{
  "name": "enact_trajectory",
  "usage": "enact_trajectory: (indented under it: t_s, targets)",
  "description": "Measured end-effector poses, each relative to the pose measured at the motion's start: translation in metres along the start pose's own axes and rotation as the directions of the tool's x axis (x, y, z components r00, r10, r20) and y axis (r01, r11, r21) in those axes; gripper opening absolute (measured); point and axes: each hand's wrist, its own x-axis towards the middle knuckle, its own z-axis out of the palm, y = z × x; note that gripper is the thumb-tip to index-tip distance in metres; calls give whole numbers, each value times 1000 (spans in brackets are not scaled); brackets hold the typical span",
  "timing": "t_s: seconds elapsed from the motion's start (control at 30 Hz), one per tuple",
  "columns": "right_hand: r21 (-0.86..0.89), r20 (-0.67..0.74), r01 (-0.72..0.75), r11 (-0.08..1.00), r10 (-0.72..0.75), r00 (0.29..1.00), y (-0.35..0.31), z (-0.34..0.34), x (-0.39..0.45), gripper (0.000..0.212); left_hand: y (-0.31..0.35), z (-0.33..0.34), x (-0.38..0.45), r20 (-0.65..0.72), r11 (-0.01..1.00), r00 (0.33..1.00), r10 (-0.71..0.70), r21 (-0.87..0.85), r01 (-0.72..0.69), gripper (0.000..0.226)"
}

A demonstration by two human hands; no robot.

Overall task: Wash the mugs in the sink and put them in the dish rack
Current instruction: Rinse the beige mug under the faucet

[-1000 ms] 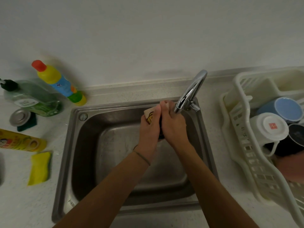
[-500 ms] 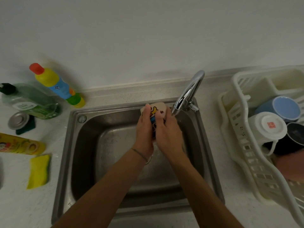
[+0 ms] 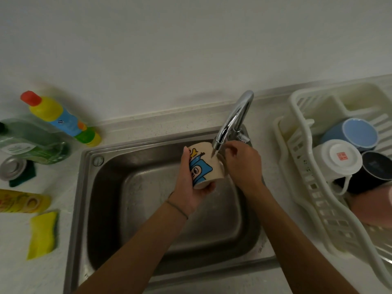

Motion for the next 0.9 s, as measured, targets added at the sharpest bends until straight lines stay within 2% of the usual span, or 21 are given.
enact_trajectory:
  t_s: [0.07,0.23,0.33,0.47,0.63,0.9]
  targets:
    - [15,-8,-23,1000,23,1000,10,4,4,21,-1,6,5,11,999,1000,-18,-40,19,63]
    - [9,94,9,1000,-10,996,19,4,13,28,-2,12,20,68,989,996,-60,-132,68,65]
    - [-4,81,33,999,-32,996,21,7,16,28,2,20,19,129,975,988,-82,-195,107,63]
    - [9,35,36,999,-36,999,27,9,23,35,4,23,28,129,987,990,-52,-147,71,67]
    - [12,18,47,999,-47,999,29,7,30,31,6,27,32,140,992,990,-33,-119,50,76]
    - [34,54,21,999,-23,998,27,-10,42,26,7,39,38,179,986,983,-40,-154,68,80]
